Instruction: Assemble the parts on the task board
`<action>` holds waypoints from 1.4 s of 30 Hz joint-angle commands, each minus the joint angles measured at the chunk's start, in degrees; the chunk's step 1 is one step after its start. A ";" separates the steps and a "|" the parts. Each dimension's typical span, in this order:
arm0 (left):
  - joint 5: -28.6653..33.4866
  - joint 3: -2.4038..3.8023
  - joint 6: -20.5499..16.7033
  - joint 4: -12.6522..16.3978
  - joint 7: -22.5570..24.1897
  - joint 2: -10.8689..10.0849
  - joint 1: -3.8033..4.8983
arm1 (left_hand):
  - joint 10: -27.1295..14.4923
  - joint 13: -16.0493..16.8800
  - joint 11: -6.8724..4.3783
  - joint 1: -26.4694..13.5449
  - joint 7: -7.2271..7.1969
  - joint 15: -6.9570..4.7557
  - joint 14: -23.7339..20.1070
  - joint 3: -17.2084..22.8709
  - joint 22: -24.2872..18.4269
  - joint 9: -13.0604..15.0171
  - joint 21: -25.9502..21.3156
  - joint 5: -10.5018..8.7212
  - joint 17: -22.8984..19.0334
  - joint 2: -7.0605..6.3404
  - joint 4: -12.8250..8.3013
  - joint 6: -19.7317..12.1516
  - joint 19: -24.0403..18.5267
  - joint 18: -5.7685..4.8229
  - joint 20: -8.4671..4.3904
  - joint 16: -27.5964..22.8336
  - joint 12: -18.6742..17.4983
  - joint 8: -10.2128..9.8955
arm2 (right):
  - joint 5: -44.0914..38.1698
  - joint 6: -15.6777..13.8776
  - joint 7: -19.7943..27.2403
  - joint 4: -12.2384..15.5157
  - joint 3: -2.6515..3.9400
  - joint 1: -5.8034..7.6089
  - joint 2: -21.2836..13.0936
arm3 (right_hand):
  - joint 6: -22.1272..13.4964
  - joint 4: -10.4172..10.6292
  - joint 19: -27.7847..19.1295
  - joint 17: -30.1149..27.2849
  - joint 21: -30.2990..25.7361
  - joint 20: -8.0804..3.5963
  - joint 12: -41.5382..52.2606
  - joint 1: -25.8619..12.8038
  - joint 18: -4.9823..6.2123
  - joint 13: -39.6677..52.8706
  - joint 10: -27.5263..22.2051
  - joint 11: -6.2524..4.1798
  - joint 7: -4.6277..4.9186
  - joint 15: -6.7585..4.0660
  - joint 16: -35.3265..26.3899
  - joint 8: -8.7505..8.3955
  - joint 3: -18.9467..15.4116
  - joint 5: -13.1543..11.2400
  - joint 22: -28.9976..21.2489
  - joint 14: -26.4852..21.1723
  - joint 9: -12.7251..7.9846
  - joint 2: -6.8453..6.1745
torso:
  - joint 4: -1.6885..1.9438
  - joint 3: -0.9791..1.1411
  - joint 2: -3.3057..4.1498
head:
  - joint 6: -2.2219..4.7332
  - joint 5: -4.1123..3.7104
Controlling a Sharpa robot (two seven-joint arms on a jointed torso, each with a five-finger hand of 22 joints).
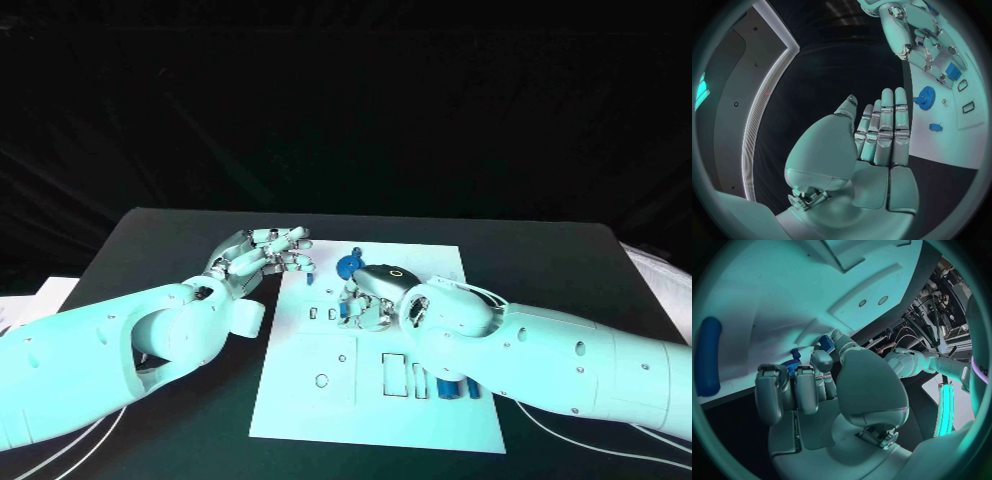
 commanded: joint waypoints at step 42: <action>-51.89 0.01 14.88 -2.76 -53.13 4.69 7.69 | 11.06 46.80 -8.05 -9.64 -7.26 -8.18 18.61 -7.72 60.24 8.93 57.14 -1.00 69.55 -0.28 7.90 5.25 20.98 -5.93 -7.73 80.07 51.86 15.00 | 41.81 -7.77 15.07 9.16 1.38 10.76 -21.67 | 1.41 3.05 -2.03 1.30 -2.08 0.01 -1.40 4.32 0.89 -2.22 -1.49 -0.49 -0.38 0.00 -2.79 2.34 -3.68 3.83 2.46 3.11 0.75 2.81 | -1.31 1.03 -3.11 | -0.85 1.03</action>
